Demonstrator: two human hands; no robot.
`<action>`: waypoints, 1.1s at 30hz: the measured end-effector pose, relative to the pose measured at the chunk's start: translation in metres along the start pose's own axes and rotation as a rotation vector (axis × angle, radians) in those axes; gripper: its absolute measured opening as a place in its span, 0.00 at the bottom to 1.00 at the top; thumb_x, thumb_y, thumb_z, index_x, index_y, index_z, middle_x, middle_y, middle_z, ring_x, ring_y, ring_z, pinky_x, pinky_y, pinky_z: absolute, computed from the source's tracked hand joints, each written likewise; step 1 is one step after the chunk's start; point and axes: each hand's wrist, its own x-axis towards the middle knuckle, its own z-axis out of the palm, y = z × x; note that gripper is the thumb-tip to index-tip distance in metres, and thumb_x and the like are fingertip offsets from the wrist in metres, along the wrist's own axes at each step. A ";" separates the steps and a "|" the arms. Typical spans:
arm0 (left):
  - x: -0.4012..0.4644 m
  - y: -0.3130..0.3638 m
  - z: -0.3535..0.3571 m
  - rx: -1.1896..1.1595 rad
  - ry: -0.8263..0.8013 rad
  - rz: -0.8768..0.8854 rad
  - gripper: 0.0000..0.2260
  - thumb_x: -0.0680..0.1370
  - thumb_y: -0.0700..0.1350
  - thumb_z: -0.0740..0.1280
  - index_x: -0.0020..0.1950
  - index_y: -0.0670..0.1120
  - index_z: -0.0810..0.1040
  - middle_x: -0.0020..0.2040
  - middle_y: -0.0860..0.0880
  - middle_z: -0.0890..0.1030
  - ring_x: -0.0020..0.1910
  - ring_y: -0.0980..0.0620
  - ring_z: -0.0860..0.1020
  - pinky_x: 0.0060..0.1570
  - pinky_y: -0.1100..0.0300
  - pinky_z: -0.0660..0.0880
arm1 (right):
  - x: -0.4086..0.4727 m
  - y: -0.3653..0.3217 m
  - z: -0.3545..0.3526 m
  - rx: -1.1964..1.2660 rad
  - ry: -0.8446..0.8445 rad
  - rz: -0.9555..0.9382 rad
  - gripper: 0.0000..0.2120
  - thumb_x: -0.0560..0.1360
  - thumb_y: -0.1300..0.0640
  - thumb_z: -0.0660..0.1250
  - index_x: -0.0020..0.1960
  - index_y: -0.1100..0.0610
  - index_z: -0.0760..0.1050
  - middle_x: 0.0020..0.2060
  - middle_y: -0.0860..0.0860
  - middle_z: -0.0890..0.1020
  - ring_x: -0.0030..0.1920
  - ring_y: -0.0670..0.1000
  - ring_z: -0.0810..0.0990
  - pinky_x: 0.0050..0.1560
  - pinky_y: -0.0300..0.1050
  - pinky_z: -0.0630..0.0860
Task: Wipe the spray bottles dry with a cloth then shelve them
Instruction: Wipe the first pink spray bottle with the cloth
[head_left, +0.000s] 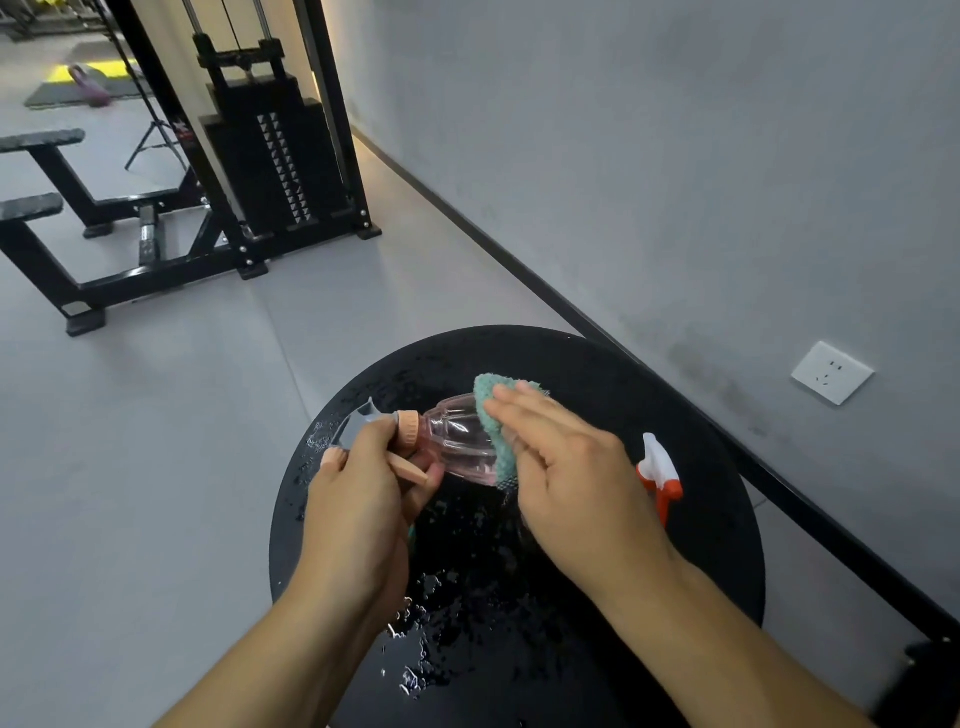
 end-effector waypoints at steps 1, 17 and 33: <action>0.000 0.001 0.000 -0.007 0.011 0.005 0.08 0.82 0.40 0.67 0.44 0.39 0.78 0.48 0.40 0.81 0.48 0.48 0.85 0.46 0.56 0.85 | 0.000 0.001 -0.001 0.006 0.020 0.018 0.21 0.82 0.62 0.61 0.73 0.48 0.72 0.71 0.40 0.72 0.73 0.34 0.63 0.75 0.38 0.62; -0.003 0.009 0.001 -0.043 -0.040 0.016 0.09 0.84 0.42 0.65 0.45 0.42 0.78 0.40 0.46 0.83 0.47 0.51 0.87 0.53 0.53 0.86 | -0.001 -0.002 0.002 0.089 0.056 0.023 0.19 0.83 0.60 0.62 0.72 0.48 0.74 0.70 0.40 0.73 0.72 0.33 0.63 0.75 0.40 0.63; -0.007 0.015 0.004 -0.024 -0.032 0.025 0.11 0.85 0.42 0.65 0.44 0.41 0.79 0.42 0.45 0.84 0.50 0.50 0.88 0.52 0.54 0.86 | 0.002 -0.002 -0.004 0.115 0.093 0.078 0.17 0.83 0.60 0.61 0.71 0.51 0.75 0.69 0.42 0.75 0.71 0.34 0.66 0.68 0.24 0.59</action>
